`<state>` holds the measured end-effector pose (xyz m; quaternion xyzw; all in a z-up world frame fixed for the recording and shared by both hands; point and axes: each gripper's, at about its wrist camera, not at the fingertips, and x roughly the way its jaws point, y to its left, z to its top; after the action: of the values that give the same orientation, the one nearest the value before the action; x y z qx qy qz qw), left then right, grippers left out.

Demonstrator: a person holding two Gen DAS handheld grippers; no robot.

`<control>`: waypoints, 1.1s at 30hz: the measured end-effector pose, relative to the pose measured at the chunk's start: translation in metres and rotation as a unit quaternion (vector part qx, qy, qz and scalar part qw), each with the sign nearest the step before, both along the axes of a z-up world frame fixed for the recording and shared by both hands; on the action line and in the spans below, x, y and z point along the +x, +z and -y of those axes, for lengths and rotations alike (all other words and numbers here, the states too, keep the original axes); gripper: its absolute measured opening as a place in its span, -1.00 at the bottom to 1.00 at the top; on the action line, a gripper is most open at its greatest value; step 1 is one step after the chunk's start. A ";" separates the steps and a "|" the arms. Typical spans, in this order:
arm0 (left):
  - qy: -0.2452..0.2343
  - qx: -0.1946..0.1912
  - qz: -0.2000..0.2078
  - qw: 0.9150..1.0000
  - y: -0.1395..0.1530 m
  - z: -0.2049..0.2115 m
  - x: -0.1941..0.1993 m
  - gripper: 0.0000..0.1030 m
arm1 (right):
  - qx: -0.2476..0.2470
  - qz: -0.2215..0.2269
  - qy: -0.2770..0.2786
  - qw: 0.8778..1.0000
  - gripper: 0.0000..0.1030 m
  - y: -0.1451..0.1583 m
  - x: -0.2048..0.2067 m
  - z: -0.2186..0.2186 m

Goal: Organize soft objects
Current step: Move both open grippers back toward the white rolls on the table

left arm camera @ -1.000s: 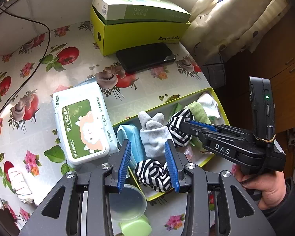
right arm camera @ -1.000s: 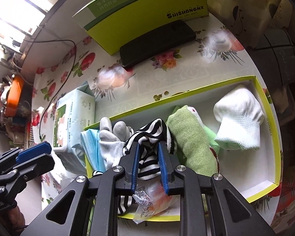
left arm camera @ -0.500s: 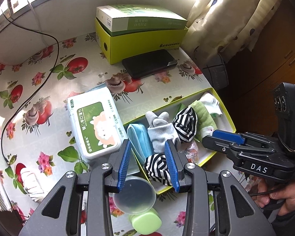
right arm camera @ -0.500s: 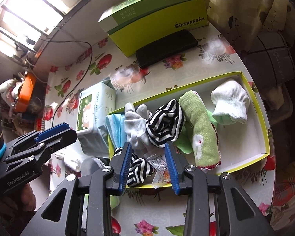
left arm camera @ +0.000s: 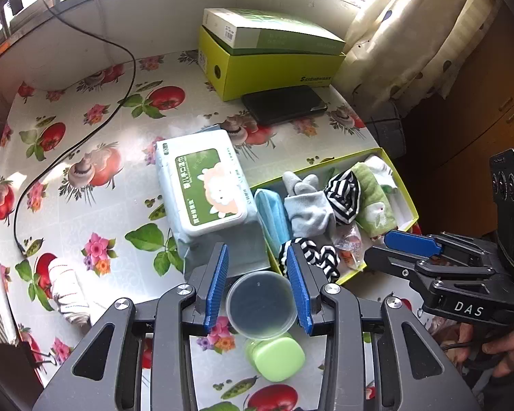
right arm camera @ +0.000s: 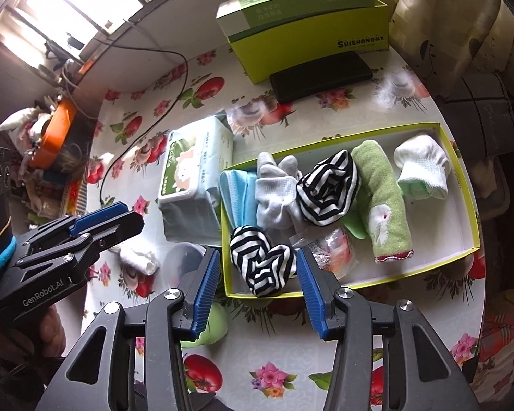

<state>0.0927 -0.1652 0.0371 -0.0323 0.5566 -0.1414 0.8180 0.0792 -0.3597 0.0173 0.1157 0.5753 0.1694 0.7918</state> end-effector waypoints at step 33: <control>0.118 0.010 -0.023 0.993 -0.025 -0.105 -0.035 -0.29 | -0.024 0.003 0.160 0.987 -0.06 0.007 -0.010 -0.122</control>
<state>0.0577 -0.0603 0.0123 -0.0931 0.5686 -0.0373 0.8165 0.0693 -0.2378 0.0243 0.0025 0.5881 0.2801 0.7587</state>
